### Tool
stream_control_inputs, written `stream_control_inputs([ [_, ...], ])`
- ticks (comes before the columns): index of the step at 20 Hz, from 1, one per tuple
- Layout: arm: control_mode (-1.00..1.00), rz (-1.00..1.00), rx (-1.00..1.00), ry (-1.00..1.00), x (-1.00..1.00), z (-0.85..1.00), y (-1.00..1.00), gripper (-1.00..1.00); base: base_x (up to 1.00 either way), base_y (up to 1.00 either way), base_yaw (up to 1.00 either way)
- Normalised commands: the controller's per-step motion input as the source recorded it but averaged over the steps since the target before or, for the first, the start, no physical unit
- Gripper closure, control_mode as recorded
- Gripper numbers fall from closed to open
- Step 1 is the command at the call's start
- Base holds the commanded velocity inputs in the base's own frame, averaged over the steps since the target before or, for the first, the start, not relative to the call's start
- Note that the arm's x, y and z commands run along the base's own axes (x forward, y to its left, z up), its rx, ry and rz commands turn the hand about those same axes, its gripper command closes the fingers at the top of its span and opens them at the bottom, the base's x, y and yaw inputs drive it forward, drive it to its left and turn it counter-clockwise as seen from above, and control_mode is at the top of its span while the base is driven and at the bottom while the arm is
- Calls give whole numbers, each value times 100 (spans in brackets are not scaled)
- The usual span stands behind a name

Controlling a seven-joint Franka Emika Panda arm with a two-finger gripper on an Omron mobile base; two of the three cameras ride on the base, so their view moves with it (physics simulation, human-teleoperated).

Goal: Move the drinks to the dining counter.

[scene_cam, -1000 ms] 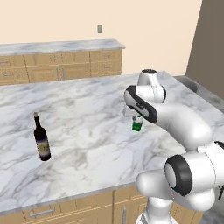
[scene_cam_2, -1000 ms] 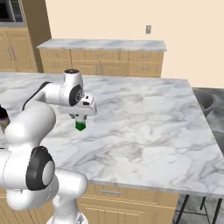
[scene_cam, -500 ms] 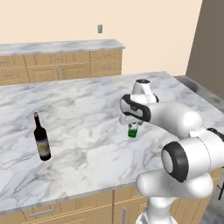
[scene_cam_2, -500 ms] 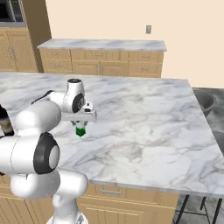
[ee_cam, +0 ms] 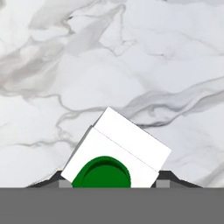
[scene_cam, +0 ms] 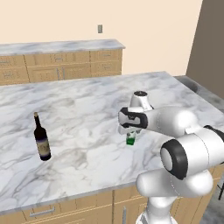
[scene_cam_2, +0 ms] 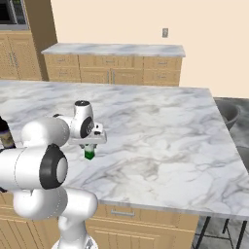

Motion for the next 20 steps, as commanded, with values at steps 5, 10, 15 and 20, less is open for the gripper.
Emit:
stream_control_inputs([
  [5,-100,0,-1,0,0,-7,0,100,0,0,0],
  [10,-100,0,0,0,0,0,0,-100,0,0,0],
  [15,-100,0,0,0,0,0,0,-100,0,0,0],
  [20,-100,0,0,-1,-11,14,2,-100,0,0,0],
])
